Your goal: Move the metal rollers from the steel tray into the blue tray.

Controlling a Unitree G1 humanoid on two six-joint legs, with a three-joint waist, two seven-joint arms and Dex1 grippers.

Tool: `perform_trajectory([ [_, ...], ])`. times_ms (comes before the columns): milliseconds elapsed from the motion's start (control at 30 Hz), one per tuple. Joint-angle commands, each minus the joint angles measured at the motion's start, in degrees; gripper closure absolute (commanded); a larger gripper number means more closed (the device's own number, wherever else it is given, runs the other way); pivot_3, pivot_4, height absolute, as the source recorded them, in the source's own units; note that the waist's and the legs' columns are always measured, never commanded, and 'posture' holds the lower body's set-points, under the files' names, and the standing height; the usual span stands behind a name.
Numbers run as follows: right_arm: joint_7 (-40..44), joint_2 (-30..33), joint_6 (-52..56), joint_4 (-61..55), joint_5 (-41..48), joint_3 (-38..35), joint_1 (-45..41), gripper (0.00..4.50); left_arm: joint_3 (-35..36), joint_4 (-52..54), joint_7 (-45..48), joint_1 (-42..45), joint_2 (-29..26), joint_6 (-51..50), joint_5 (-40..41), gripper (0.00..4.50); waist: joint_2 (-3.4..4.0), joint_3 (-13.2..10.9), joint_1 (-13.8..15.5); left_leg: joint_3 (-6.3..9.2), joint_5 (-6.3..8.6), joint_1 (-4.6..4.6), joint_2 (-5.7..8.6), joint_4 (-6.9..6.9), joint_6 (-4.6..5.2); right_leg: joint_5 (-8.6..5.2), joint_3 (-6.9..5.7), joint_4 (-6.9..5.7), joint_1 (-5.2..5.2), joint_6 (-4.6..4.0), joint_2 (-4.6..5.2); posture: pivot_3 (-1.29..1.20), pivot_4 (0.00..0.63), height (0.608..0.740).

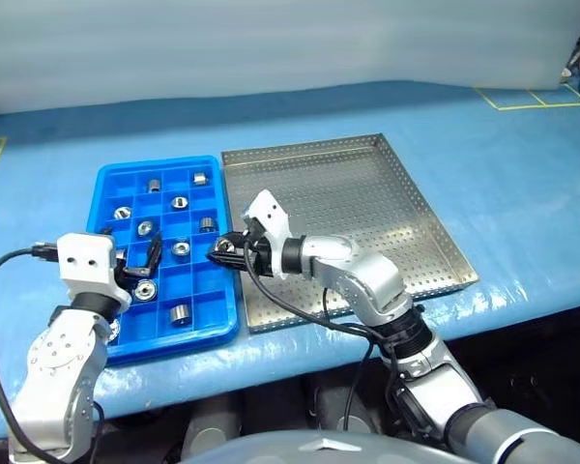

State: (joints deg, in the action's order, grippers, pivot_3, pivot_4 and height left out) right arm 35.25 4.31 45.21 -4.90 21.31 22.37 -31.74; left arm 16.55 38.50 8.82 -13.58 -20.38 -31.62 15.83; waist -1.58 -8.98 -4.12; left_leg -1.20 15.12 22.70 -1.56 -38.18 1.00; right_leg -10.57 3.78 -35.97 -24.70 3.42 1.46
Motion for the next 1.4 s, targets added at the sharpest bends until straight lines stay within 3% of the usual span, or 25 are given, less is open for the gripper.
perform_trajectory([
  [33,0.8,-1.2,-1.3,-0.2,0.2,0.5,0.1,2.70,-0.3,2.6,-0.2,0.0,0.2,0.1,-0.5,0.29,0.00,0.0,0.3,0.00,0.00,-0.01,0.00,0.00,0.00,-0.04,-0.02,-0.01,0.00,-0.08,-0.01,0.00,0.150,0.740],
  [167,1.6,-2.0,-1.3,1.5,-0.1,1.7,0.5,2.70,-1.0,2.1,0.1,0.1,0.3,0.2,-0.6,0.29,-0.01,0.0,0.4,0.00,0.00,-0.03,0.04,0.01,-0.01,-0.09,-0.09,-0.04,0.01,-0.18,-0.04,0.00,0.150,0.740],
  [367,-0.3,-2.7,-5.1,-0.6,-1.7,0.4,0.9,0.81,-1.9,1.0,0.2,1.0,0.6,0.3,-0.4,0.29,-0.01,0.0,0.5,0.02,0.00,-0.03,0.04,0.01,-0.02,-0.09,-0.11,-0.05,0.02,-0.19,-0.04,0.00,0.150,0.740],
  [467,-4.0,-2.1,-7.8,-1.5,-3.7,-3.0,0.2,0.81,-2.7,0.5,1.2,1.7,0.8,0.6,0.2,0.29,-0.02,0.0,0.6,0.01,-0.01,-0.03,0.05,-0.01,-0.02,-0.09,-0.12,-0.05,0.02,-0.18,-0.04,-0.02,0.150,0.740],
  [633,-4.5,4.8,-15.8,-2.3,-7.2,-8.6,1.1,0.81,-5.3,-1.7,4.8,3.4,0.2,4.6,-0.3,0.29,-0.03,0.0,0.7,-0.07,0.00,0.00,0.09,-0.04,-0.02,-0.09,-0.11,0.02,0.06,-0.18,0.02,-0.03,0.150,0.740],
  [733,-1.4,11.9,-19.8,-0.3,-9.6,-9.8,2.9,0.81,-7.1,-5.4,6.7,5.9,1.0,8.3,-0.4,0.29,-0.02,0.0,0.7,-0.17,0.00,-0.01,0.15,-0.01,-0.02,-0.11,-0.11,0.03,0.06,-0.21,0.00,-0.05,0.150,0.740],
  [867,1.0,14.1,-22.2,3.4,-6.3,-14.5,4.6,0.81,-9.0,-9.5,7.9,7.6,1.3,12.2,-1.9,0.29,-0.02,0.0,-0.2,-0.26,0.00,-0.05,0.10,0.02,-0.01,-0.12,-0.05,0.01,0.05,-0.23,-0.07,-0.10,0.150,0.740],
  [967,4.1,18.9,-21.8,4.6,-8.5,-14.0,6.3,0.81,-9.6,-12.3,9.1,8.6,1.2,11.6,-1.3,0.29,0.00,0.0,-0.6,-0.30,0.00,-0.08,0.08,0.03,-0.01,0.00,0.01,-0.03,0.04,-0.04,-0.11,-0.11,0.150,0.740],
  [1133,8.1,20.2,-20.7,-0.1,-3.6,-16.0,9.0,0.81,-10.6,-12.2,11.4,8.8,0.6,11.6,-0.6,0.29,0.00,0.0,-1.2,-0.31,0.01,-0.07,0.09,0.01,0.01,0.03,0.05,0.01,0.05,0.04,-0.09,-0.13,0.150,0.740],
  [1400,8.3,20.5,-21.1,-1.2,-3.1,-17.0,9.8,0.81,-9.8,-11.5,12.4,9.3,-0.3,10.8,-0.4,0.29,-0.01,0.0,-1.4,-0.31,0.01,-0.07,0.08,-0.11,0.01,-0.01,0.08,0.00,0.09,-0.03,-0.10,-0.15,0.150,0.740],
])
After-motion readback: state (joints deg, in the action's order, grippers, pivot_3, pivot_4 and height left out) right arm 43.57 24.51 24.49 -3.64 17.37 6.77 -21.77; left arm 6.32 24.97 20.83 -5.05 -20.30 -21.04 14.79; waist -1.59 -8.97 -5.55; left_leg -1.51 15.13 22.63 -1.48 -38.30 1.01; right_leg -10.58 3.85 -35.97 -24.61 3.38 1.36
